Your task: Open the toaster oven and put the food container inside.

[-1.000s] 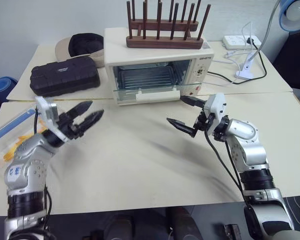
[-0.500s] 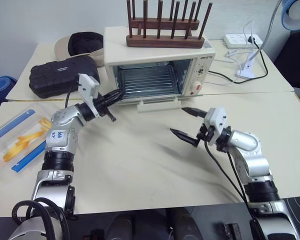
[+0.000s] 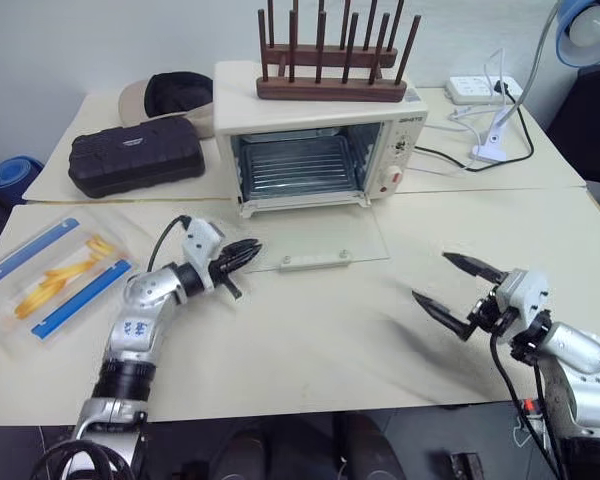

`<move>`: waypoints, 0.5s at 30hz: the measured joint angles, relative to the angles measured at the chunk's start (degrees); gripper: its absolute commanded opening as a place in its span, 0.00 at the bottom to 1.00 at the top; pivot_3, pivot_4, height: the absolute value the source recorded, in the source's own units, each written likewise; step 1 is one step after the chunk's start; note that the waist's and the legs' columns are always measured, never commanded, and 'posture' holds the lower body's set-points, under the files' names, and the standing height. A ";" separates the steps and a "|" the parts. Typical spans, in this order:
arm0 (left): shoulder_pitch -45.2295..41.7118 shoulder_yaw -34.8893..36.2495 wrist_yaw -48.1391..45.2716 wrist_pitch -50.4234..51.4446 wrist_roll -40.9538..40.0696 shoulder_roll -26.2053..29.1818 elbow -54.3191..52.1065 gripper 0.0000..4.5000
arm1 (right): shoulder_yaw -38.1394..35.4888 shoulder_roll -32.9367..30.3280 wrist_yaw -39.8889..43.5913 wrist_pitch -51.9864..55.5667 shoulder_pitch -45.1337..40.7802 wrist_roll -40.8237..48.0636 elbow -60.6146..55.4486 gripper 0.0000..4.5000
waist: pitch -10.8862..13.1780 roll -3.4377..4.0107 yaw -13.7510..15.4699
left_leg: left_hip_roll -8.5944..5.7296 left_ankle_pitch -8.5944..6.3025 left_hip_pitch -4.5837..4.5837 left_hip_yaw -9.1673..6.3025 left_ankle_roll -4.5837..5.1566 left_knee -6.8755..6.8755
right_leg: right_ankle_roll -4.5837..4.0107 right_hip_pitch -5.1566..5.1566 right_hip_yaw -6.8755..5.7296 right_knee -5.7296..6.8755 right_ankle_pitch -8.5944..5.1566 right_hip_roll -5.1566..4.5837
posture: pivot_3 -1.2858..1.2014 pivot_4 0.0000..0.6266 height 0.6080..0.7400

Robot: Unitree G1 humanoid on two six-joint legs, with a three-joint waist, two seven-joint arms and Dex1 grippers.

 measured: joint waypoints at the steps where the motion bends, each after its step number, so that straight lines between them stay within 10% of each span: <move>1: 1.65 1.55 0.59 1.96 -2.05 0.15 -2.82 0.32 | 0.53 0.04 0.53 0.80 -1.55 0.71 0.11 1.00 | 0.00 0.00 -0.08 | -0.01 0.01 -0.03 -0.12 -0.01 0.00 | 0.00 -0.03 -0.01 0.00 0.00 0.00 | 0.52 0.24 1.00; 7: 18.32 25.06 6.55 12.28 -18.09 6.00 -24.04 0.69 | 6.61 4.22 3.50 2.36 -11.91 3.26 -0.17 1.00 | 0.01 0.01 -1.04 | 0.53 -0.08 -0.04 -0.15 -0.38 -0.10 | -0.21 -0.14 -0.06 -0.03 -0.09 0.10 | 0.52 0.24 1.00; 15: 38.36 58.81 15.93 20.81 -27.54 10.02 -22.97 1.00 | 12.95 8.86 7.90 4.01 -15.77 5.50 -1.68 1.00 | -0.01 -0.03 0.00 | 0.38 -0.20 -0.26 -0.23 -0.19 0.04 | -0.19 -0.02 -0.22 -0.54 -0.08 -0.05 | 0.52 0.24 1.00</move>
